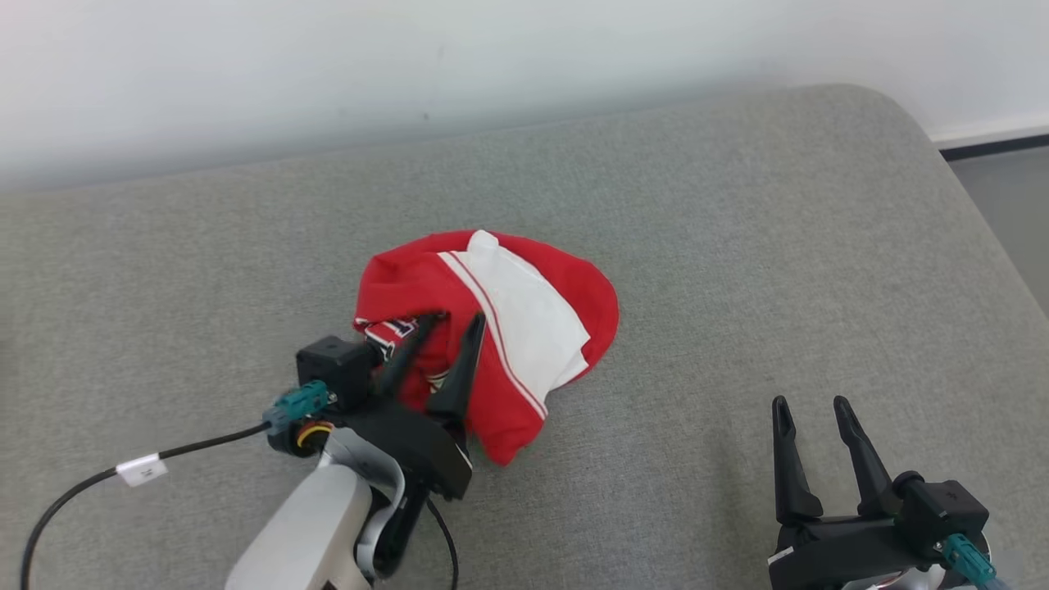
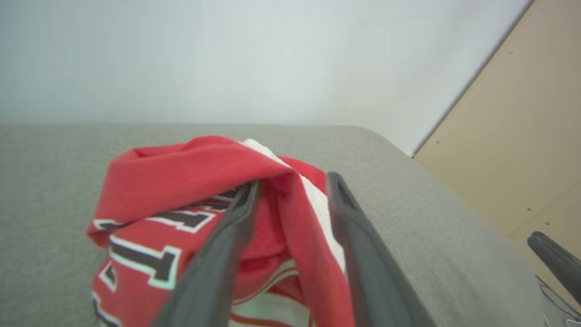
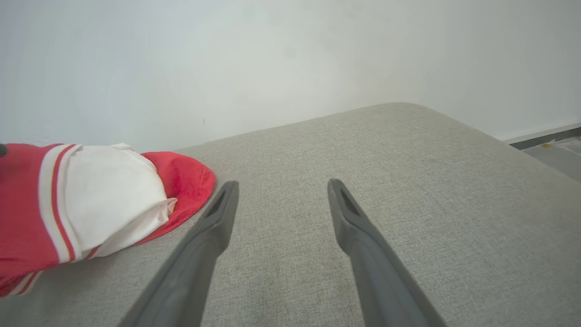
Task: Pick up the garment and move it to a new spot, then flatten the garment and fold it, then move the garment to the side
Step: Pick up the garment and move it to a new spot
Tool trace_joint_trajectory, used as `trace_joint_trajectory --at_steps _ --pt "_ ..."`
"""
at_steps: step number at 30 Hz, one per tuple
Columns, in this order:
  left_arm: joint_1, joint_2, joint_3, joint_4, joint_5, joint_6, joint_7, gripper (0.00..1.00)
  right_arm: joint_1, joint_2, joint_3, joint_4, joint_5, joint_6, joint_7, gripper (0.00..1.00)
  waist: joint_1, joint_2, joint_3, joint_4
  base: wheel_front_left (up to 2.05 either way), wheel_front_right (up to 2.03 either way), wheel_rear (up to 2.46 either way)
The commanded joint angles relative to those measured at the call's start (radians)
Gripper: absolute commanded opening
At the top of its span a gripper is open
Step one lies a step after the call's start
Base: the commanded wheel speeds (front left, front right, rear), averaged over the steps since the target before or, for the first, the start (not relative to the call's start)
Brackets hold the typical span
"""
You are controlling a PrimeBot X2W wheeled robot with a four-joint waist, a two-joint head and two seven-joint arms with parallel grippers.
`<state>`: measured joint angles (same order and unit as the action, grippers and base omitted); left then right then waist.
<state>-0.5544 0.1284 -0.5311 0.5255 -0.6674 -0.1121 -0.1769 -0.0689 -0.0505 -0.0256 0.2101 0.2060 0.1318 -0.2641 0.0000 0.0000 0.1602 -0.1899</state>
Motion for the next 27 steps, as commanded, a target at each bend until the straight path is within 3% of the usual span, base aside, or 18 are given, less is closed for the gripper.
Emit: trace_joint_trajectory --at_steps 1,11,18,27 --pt "-0.011 0.004 0.007 0.005 0.013 0.011 -0.018 1.00 0.004 0.001 0.003 -0.005 -0.009 -0.002 -0.001 1.00 0.0000 0.0000 -0.018 0.017 0.00 0.00 0.00" --pt "0.070 0.084 0.115 -0.073 0.057 0.083 -0.086 1.00 0.035 0.001 0.006 -0.030 -0.030 -0.002 -0.001 1.00 0.0000 0.0000 -0.083 0.058 0.00 0.00 0.00" --pt "0.228 0.154 0.202 -0.195 0.168 0.140 -0.088 1.00 0.062 0.001 0.009 -0.036 -0.036 -0.002 -0.001 1.00 0.0000 0.0000 -0.102 0.081 0.00 0.00 0.00" --pt "0.412 0.129 0.304 -0.295 0.271 0.189 -0.088 1.00 0.076 0.001 0.024 -0.032 -0.042 -0.002 -0.001 1.00 0.0000 0.0000 -0.115 0.105 0.00 0.00 0.00"
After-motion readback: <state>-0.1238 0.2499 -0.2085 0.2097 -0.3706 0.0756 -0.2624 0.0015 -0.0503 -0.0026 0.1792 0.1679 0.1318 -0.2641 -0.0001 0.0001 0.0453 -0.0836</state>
